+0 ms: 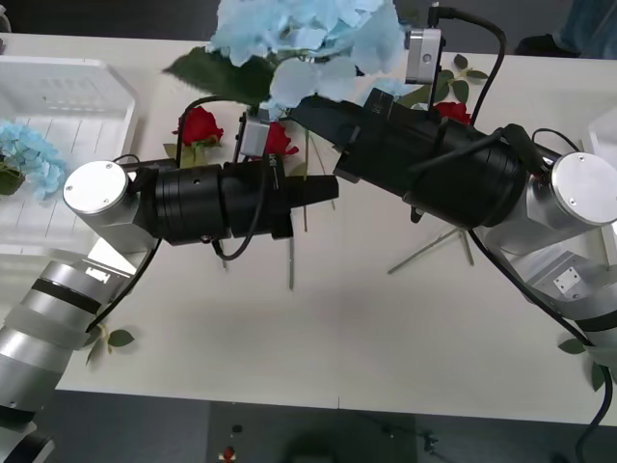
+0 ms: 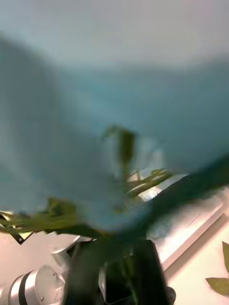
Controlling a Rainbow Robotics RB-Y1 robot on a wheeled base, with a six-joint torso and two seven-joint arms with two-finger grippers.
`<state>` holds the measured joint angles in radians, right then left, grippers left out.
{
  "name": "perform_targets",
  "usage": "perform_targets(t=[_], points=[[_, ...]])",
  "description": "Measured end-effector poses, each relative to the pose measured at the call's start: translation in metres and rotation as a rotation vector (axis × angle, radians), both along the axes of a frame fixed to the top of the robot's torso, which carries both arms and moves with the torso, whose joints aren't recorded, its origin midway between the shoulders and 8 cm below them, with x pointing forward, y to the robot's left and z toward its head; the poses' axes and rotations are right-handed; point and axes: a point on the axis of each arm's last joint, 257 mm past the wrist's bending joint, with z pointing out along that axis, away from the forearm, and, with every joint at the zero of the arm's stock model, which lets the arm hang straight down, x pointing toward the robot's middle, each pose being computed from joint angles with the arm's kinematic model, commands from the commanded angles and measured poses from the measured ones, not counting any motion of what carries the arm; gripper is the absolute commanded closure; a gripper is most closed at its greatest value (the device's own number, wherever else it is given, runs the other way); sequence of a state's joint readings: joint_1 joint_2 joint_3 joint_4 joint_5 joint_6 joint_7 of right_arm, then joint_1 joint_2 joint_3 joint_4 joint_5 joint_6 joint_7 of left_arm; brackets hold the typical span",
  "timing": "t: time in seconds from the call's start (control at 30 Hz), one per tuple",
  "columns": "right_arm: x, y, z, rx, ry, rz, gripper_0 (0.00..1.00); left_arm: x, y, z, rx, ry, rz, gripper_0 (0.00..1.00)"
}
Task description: Put the red flowers into the right box and the blue flowers into the left box
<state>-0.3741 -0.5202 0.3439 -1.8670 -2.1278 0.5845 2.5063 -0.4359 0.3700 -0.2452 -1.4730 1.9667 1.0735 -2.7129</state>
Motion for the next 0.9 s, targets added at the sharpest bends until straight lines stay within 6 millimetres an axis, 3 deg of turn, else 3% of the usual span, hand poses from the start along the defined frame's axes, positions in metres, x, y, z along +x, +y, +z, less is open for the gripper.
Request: perform_targets(t=[0.2,0.37,0.53,0.77,0.9], points=[[0.0,0.0,0.0,0.001,0.001,0.0,0.0,0.003,0.016,0.006,-0.013,0.013,0.007,1.0],[0.003,-0.002,0.001,0.007,0.004,-0.013,0.0,0.022,0.062,0.013,-0.023,0.051,0.069,1.0],[0.004,-0.002,0.002,0.01,0.006,-0.017,0.0,0.069,0.155,0.016,-0.032,0.107,0.248,1.0],[0.016,-0.008,0.005,0.027,0.013,-0.063,0.0,0.122,0.311,0.028,0.022,0.104,0.579,1.0],[0.033,-0.021,0.003,0.012,0.001,-0.143,0.0,0.13,0.374,0.018,0.223,0.068,0.701,1.0]])
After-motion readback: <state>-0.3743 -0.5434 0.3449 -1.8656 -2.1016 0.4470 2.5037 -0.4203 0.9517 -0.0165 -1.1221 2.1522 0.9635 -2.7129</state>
